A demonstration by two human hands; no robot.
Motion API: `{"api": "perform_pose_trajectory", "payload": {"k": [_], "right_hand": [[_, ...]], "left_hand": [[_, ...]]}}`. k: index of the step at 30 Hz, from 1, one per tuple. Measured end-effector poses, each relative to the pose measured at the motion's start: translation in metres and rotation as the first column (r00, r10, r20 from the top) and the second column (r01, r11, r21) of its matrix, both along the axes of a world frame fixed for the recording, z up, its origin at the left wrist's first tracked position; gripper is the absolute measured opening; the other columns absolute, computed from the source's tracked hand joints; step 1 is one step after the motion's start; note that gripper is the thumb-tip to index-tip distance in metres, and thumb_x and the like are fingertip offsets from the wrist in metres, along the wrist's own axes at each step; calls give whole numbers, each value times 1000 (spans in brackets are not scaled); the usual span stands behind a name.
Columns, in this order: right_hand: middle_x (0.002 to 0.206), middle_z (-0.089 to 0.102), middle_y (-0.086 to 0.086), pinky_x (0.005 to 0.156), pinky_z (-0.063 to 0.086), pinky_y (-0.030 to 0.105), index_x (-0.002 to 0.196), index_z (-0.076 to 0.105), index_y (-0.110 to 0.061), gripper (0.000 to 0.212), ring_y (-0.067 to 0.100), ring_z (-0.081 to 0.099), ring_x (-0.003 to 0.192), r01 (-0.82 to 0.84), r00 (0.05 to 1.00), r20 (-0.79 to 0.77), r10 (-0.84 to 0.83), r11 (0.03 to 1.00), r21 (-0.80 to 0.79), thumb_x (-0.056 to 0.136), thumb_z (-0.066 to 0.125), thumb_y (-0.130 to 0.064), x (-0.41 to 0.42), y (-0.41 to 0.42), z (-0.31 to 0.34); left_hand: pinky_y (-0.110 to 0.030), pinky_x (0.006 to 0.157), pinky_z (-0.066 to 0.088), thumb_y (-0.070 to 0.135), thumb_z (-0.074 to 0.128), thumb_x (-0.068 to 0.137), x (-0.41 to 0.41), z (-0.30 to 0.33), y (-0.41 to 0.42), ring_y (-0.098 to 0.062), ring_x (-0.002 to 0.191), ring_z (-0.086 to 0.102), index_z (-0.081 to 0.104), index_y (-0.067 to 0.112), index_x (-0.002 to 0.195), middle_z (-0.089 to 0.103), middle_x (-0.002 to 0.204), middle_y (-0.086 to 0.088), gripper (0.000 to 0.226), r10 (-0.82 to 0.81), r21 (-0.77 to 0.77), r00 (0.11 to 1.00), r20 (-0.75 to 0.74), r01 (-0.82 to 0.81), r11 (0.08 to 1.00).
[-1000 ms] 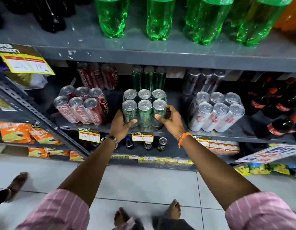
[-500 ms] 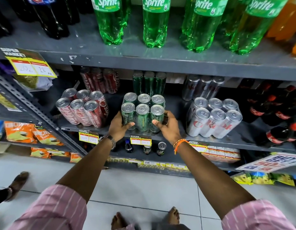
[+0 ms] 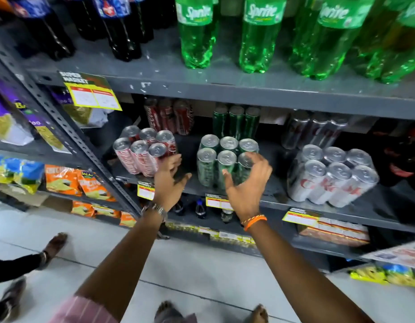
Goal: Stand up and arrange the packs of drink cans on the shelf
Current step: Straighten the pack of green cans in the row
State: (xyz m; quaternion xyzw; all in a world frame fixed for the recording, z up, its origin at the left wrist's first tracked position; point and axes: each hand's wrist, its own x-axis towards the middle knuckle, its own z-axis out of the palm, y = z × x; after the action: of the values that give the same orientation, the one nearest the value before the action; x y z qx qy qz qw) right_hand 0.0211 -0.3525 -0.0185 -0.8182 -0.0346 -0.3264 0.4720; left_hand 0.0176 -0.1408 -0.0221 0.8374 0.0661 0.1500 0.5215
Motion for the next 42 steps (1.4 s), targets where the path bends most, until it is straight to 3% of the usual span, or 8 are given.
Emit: {"api": "perform_pose_trajectory", "payload": {"k": [2, 4, 7, 13, 17, 26, 30, 42], "right_hand": [[123, 55, 0, 107, 35, 22, 118, 56, -18, 44, 17, 50, 120, -133, 987, 87, 132, 991, 11, 82, 77, -30, -3, 40, 2], [123, 55, -1, 106, 43, 23, 117, 56, -22, 37, 16, 52, 119, -275, 962, 3, 275, 961, 26, 86, 75, -31, -2, 83, 2], [128, 52, 0, 105, 49, 30, 126, 52, -24, 49, 17, 54, 120, -378, 875, -277, 397, 918, 120, 84, 77, -32, 8, 142, -1], [122, 61, 6, 80, 38, -1, 131, 53, -3, 57, 19, 58, 111, -292, 811, -466, 353, 935, 199, 80, 78, -6, 35, 198, -13], [131, 61, 17, 96, 41, 24, 129, 51, 0, 43, 29, 59, 122, -287, 791, -527, 311, 949, 131, 90, 68, -3, 41, 202, -12], [128, 61, 22, 104, 47, 35, 128, 47, 4, 38, 35, 60, 121, -290, 776, -542, 322, 946, 147, 94, 63, 0, 36, 200, -14], [128, 62, 22, 103, 49, 57, 130, 46, 1, 39, 37, 61, 121, -282, 760, -559, 331, 943, 175, 95, 62, -4, 33, 201, -15], [131, 63, 12, 108, 49, 52, 131, 46, -9, 38, 28, 62, 123, -257, 739, -599, 309, 951, 174, 97, 62, -9, 31, 203, -9]], "left_hand": [[-12, 88, 51, 14, 71, 79, -18, -1, 40, 1, 101, 65, 59, 15, 119, 68, 107, 2, 42, 131, 24, 974, 186, -138, 990], [-30, 94, 53, 11, 70, 76, -28, -7, 88, -22, 107, 66, 58, 19, 114, 67, 111, -11, 41, 229, 24, 939, 256, -243, 970], [-56, 111, 36, 24, 70, 72, -24, -16, 155, -46, 135, 40, 43, 1, 137, 45, 140, -29, 74, 254, 175, 967, 15, -253, 951], [-40, 115, 32, 14, 71, 84, 22, -21, 206, -33, 140, 38, 32, 4, 146, 39, 150, -19, 73, -52, 244, 978, -203, 102, 964], [-41, 109, 42, 12, 65, 88, 42, -22, 209, -29, 132, 52, 48, 11, 136, 55, 140, -11, 51, -149, 196, 960, -236, 197, 960], [-44, 105, 48, 22, 70, 86, 34, -33, 216, -26, 125, 58, 42, 13, 135, 61, 136, -10, 57, -147, 52, 976, -164, 157, 986], [-36, 101, 49, 18, 70, 86, 35, -34, 217, -26, 120, 62, 42, 11, 133, 64, 130, -11, 56, -123, 63, 974, -190, 137, 988], [-40, 105, 47, 13, 67, 88, 33, -23, 214, -29, 122, 61, 39, 7, 138, 63, 133, -14, 57, -103, 145, 966, -237, 140, 979]]}}
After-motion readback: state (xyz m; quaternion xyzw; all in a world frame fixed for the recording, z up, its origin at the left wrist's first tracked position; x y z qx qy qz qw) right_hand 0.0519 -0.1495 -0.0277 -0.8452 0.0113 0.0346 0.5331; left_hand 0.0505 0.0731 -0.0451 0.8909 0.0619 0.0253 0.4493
